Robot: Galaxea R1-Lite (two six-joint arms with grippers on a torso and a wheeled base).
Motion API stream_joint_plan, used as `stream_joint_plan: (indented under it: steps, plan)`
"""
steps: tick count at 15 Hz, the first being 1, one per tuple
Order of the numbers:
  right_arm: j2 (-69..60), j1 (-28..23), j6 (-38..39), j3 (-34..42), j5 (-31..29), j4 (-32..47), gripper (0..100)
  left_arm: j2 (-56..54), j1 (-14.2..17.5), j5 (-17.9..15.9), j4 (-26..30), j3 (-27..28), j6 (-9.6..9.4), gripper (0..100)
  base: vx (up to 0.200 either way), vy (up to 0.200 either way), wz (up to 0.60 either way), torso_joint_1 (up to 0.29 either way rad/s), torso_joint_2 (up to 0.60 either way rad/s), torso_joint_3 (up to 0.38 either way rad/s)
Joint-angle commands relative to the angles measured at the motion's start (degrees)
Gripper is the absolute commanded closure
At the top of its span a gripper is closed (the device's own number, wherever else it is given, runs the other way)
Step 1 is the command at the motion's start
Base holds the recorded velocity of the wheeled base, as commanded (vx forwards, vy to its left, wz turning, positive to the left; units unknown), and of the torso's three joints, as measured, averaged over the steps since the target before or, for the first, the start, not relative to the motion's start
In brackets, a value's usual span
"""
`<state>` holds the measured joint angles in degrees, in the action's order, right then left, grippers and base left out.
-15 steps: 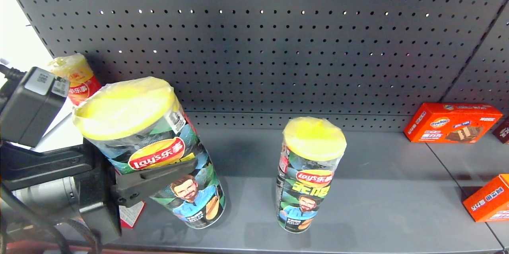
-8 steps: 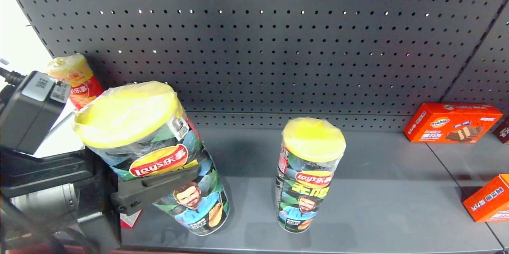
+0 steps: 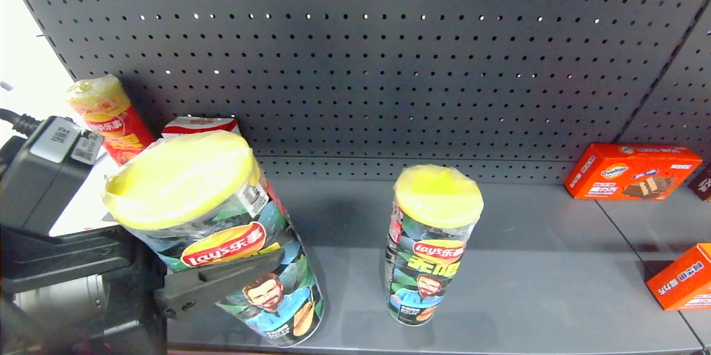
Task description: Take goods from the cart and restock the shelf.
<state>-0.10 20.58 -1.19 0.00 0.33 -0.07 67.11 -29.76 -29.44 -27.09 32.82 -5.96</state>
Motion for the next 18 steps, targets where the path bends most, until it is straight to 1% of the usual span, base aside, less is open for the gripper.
stream_joint_plan:
  steps: [1, 2, 4, 5, 6, 8, 10, 11, 12, 14, 15, 16, 17, 18]
  plan:
    - [0.1, -0.01, -0.04, 0.0, 0.02, -0.01, 0, 3.73, 0.49, -1.23, 0.11, 3.83, -0.02, 100, 0.0, 0.0, 0.0, 0.0, 0.0, 0.0]
    - [0.1, -0.01, -0.04, 0.0, 0.02, -0.01, 0, 4.79, 0.4, -1.32, 0.11, 4.8, -0.02, 100, 0.0, 0.0, 0.0, 0.0, 0.0, 0.0]
    - [0.1, -0.01, -0.04, 0.0, 0.02, -0.01, 0, 9.09, 0.14, -1.15, -0.86, 9.55, -0.02, 100, 0.0, 0.0, 0.0, 0.0, 0.0, 0.0]
    - [0.1, -0.01, -0.04, 0.0, 0.02, -0.01, 0, 9.53, 0.75, -1.32, -0.33, 10.78, -0.02, 100, 0.0, 0.0, 0.0, 0.0, 0.0, 0.0]
    - [0.1, -0.01, -0.04, 0.0, 0.02, -0.01, 0, 10.76, 0.75, -1.15, 0.02, 11.22, -0.02, 100, 0.0, 0.0, 0.0, 0.0, 0.0, 0.0]
    - [0.1, -0.01, -0.04, 0.0, 0.02, -0.01, 0, 13.75, 1.81, -1.15, -0.33, 11.66, -0.37, 100, 0.0, 0.0, 0.0, 0.0, 0.0, 0.0]
    - [0.1, -0.01, -0.04, 0.0, 0.02, -0.01, 0, 19.11, 2.25, -1.15, -0.25, 15.35, -0.54, 100, 0.0, 0.0, 0.0, 0.0, 0.0, 0.0]
    - [0.1, -0.01, -0.04, 0.0, 0.02, -0.01, 0, 21.84, 3.13, -1.23, -0.07, 17.63, -1.07, 100, 0.0, 0.0, 0.0, 0.0, 0.0, 0.0]
    - [0.1, -0.01, -0.04, 0.0, 0.02, -0.01, 0, 24.03, 3.3, -1.41, 0.11, 19.57, -1.51, 100, 0.0, 0.0, 0.0, 0.0, 0.0, 0.0]
    - [0.1, -0.01, -0.04, 0.0, 0.02, -0.01, 0, 28.16, 3.21, -1.41, 0.11, 22.82, -3.27, 100, 0.0, 0.0, 0.0, 0.0, 0.0, 0.0]
    - [0.1, -0.01, -0.04, 0.0, 0.02, -0.01, 0, 32.3, 3.3, -1.41, 0.11, 25.89, -7.4, 100, 0.0, 0.0, 0.0, 0.0, 0.0, 0.0]
    - [0.1, -0.01, -0.04, 0.0, 0.02, -0.01, 0, 34.14, 3.21, -1.5, 0.11, 27.39, -8.1, 100, 0.0, 0.0, 0.0, 0.0, 0.0, 0.0]
    - [0.1, -0.01, -0.04, 0.0, 0.02, -0.01, 0, 36.16, 3.13, -1.67, 0.19, 29.23, -8.28, 100, 0.0, 0.0, 0.0, 0.0, 0.0, 0.0]
    - [0.1, -0.01, -0.04, 0.0, 0.02, -0.01, 0, 37.39, 3.21, -2.9, 0.19, 30.99, -8.28, 100, 0.0, 0.0, 0.0, 0.0, 0.0, 0.0]
